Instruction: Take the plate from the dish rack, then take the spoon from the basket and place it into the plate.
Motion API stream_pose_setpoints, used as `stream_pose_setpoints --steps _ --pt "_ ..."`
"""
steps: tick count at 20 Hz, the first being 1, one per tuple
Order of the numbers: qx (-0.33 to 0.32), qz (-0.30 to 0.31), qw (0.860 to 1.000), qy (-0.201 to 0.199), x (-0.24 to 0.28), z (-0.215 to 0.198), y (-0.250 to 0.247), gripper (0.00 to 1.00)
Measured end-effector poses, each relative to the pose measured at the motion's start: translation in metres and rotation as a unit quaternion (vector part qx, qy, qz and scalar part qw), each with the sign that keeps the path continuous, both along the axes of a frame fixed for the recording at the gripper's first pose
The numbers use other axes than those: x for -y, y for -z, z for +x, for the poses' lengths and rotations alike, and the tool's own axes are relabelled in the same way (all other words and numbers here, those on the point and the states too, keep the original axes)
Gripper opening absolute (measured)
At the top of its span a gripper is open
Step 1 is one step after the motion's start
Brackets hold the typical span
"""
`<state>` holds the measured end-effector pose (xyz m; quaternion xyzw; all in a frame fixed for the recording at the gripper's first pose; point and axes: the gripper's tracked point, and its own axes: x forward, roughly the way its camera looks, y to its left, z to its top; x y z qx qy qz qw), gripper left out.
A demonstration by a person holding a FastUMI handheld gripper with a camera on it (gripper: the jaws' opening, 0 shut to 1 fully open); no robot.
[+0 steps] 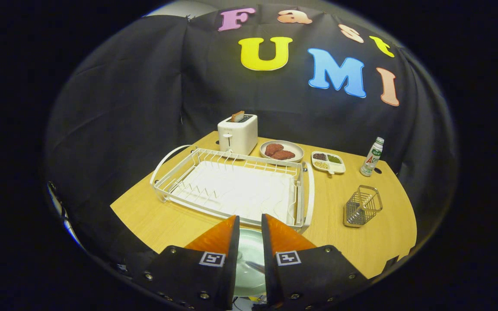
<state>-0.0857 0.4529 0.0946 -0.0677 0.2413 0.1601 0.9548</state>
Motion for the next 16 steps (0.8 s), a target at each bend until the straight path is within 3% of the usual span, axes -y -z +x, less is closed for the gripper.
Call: stream_pose_setpoints --steps 8,13,16 --pt "0.036 0.001 0.999 0.027 0.028 0.016 -0.034 0.28" --pt "0.137 0.001 0.988 0.064 0.068 0.035 -0.119 0.28" --pt "0.211 0.016 0.973 0.092 0.097 0.048 -0.188 0.28"
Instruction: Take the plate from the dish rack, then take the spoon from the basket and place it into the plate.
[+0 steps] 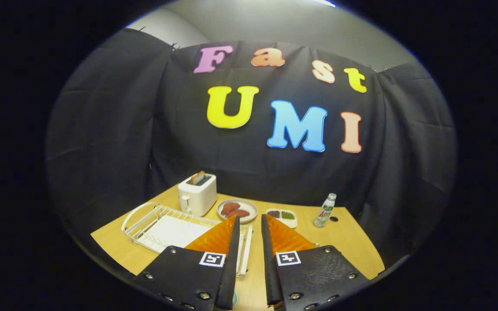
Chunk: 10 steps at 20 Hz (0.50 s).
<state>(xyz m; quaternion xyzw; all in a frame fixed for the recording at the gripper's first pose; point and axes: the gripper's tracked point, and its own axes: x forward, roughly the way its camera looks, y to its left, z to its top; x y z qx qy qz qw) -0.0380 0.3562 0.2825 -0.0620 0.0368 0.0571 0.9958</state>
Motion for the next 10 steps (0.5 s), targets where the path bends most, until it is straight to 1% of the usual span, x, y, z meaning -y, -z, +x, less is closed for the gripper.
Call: stream_pose_setpoints --steps 3,5,7,10 --pt "0.055 0.014 0.998 0.036 0.034 0.009 -0.052 0.28" --pt "0.073 0.02 0.996 0.056 0.057 0.014 -0.071 0.28" --pt "0.083 0.025 0.994 0.072 0.076 0.023 -0.078 0.28" --pt "0.083 0.03 0.992 0.089 0.096 0.034 -0.073 0.28"
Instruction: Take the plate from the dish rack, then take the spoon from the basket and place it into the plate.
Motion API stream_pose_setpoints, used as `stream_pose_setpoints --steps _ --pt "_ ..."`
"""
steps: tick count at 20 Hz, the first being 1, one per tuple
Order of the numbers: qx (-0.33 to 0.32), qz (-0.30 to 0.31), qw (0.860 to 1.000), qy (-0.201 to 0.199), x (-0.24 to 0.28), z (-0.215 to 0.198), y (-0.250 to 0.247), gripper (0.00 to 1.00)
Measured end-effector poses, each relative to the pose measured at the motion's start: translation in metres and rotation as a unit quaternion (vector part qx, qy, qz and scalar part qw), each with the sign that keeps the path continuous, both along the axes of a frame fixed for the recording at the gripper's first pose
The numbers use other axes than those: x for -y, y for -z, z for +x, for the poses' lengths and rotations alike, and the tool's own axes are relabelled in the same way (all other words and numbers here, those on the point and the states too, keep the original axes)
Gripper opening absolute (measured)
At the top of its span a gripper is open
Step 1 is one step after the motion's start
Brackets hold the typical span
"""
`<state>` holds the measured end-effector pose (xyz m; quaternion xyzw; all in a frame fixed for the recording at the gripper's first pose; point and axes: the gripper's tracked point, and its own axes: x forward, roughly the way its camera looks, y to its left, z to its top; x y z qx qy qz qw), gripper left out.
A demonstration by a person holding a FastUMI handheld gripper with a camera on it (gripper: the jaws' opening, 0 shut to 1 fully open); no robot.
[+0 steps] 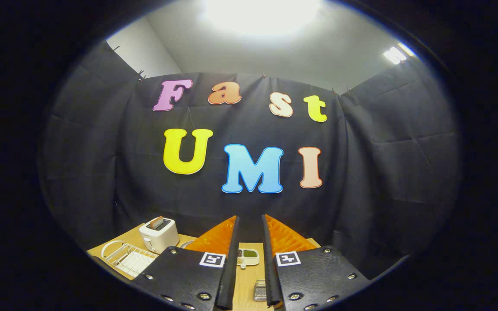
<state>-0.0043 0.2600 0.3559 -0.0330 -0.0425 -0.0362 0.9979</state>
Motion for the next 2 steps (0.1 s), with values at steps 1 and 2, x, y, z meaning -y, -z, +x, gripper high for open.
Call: stream_pose_setpoints --steps 1,2 --pt "-0.001 0.003 1.0 0.004 0.0055 0.0033 0.0015 0.28" --pt "-0.002 0.006 1.0 0.008 0.0128 0.0036 0.0015 0.28"
